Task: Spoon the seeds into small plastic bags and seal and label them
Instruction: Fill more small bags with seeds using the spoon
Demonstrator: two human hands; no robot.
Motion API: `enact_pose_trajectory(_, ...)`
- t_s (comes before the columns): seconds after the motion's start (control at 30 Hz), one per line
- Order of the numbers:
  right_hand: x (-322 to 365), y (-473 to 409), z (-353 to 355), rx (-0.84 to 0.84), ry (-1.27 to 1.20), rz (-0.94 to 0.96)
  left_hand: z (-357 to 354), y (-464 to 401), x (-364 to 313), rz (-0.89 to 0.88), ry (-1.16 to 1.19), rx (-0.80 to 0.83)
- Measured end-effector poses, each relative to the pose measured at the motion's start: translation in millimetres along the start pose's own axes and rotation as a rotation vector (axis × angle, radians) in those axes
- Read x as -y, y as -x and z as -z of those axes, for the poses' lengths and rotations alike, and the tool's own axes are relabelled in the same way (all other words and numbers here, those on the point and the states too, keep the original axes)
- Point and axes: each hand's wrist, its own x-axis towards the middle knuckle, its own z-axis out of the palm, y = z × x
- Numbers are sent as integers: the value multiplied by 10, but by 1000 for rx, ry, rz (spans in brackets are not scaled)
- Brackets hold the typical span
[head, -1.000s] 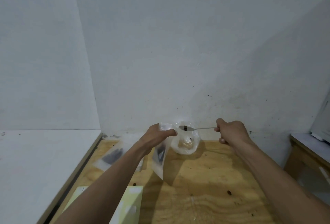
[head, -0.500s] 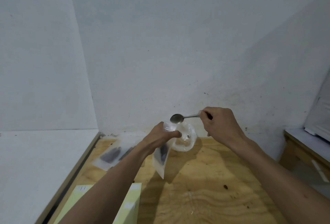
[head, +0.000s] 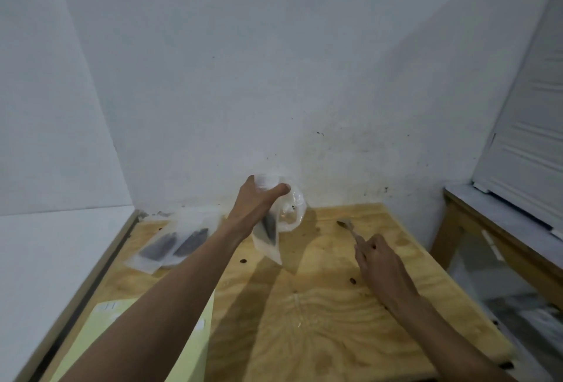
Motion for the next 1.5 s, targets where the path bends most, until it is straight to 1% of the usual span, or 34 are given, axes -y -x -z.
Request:
enact_pose_trajectory(0.13,-23,159,14,95,262,110,7,6,19,-26,2,19)
enact_pose_trajectory(0.27,10,193,88,216,390,97,21,24,34,-37,0,53)
enact_pose_trajectory(0.43,9,201,135,280,395,81,60,53,14,-39,1,79)
enact_pose_trajectory(0.57,-17,216,139,287,344,92,84,77,34,-58,26,99)
enact_pose_trajectory(0.63,-5,223,168,268,312,68,94,87,43,-72,18,110)
enact_pose_trajectory(0.73,117,159,272,108,204,57,86,120,15,-90,11,137)
enact_pose_trajectory(0.8,332,64,381,20,-1,80,72,100,4,-68,23,136)
enact_pose_trajectory(0.83,494,25,440,30,-134,67,68,87,-4,-52,35,113)
enact_pose_trajectory(0.87,674,-4,492,76,-268,51,59,71,-17,-36,56,93)
enact_pose_trajectory(0.93,1044,-53,531,241,-534,9,41,49,-49,-9,69,60)
enact_pose_trajectory(0.97,1209,-70,529,317,-613,-10,38,61,-76,28,73,44)
enact_pose_trajectory(1.0,1331,-99,487,361,-651,-11,35,80,-116,61,94,25)
enact_pose_trajectory(1.03,1428,-137,434,354,-663,6,37,105,-157,72,111,18)
enact_pose_trajectory(1.1,1529,-216,318,256,-633,17,75,121,-214,61,133,51)
enact_pose_trajectory(1.17,1532,-306,201,192,-673,-25,172,112,-198,71,176,39)
enact_pose_trajectory(1.23,1537,-371,158,233,-826,-97,321,107,-144,127,270,-29)
enact_pose_trajectory(1.3,1541,-452,136,279,-937,-160,464,78,-59,104,255,-45)
enact_pose_trajectory(1.33,1550,-488,140,305,-951,-174,522,72,-26,67,237,-48)
enact_pose_trajectory(1.43,1610,-570,193,378,-940,-139,670,86,4,-11,224,-82)
enact_pose_trajectory(1.5,1664,-636,250,378,-898,-98,747,93,-3,-26,221,-90)
